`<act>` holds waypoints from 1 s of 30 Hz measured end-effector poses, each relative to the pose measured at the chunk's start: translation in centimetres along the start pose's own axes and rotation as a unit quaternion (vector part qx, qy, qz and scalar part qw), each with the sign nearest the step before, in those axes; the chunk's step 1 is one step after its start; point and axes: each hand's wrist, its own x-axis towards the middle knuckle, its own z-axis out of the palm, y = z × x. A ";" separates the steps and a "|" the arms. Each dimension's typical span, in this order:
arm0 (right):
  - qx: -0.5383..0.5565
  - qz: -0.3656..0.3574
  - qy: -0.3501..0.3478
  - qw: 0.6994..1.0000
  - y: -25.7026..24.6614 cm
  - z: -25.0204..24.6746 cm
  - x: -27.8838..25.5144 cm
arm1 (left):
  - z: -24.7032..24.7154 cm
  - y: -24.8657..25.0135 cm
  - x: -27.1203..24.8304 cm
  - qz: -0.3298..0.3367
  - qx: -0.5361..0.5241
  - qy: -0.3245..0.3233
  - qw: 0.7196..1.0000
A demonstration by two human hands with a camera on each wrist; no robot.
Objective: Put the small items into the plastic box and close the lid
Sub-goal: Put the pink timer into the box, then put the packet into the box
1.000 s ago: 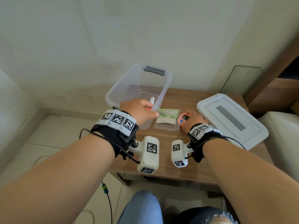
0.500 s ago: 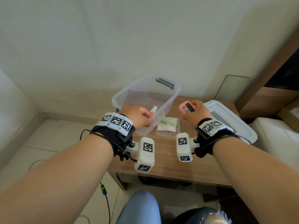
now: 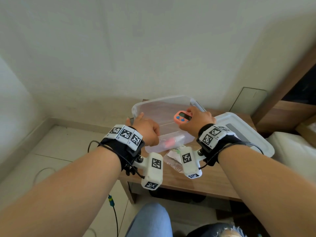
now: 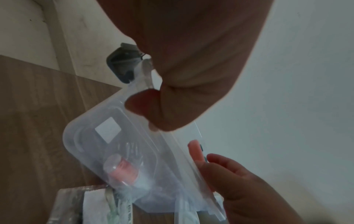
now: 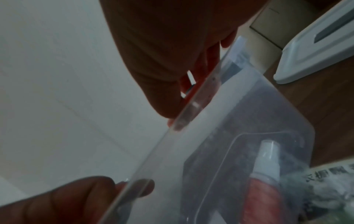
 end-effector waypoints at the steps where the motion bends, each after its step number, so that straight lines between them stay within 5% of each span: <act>1: -0.015 0.002 -0.006 1.000 -0.1 0.2 0.1 | 0.1 0.0 0.1 -0.001 -0.003 -0.001 1.000; 7: -0.010 0.006 0.003 1.000 0.2 0.6 0.5 | 0.3 -0.1 0.5 0.000 -0.006 0.002 1.000; 11: 0.099 0.016 0.101 0.990 1.3 0.2 0.2 | 0.3 -0.2 0.6 0.004 -0.015 0.006 1.000; 15: 0.155 0.106 0.161 0.969 3.6 0.3 0.3 | 0.4 -0.2 0.5 0.003 -0.027 0.012 1.000; 19: 0.151 0.187 0.093 0.966 5.1 0.5 -1.1 | 0.7 -0.5 0.8 0.013 -0.051 0.022 0.998; 24: 0.032 0.156 -0.161 0.974 5.0 2.6 -3.0 | 0.6 -0.6 0.9 0.017 -0.051 0.027 0.998; 30: 0.021 0.131 -0.138 0.981 5.8 6.5 -2.4 | 0.9 -0.7 0.9 0.024 -0.059 0.041 0.997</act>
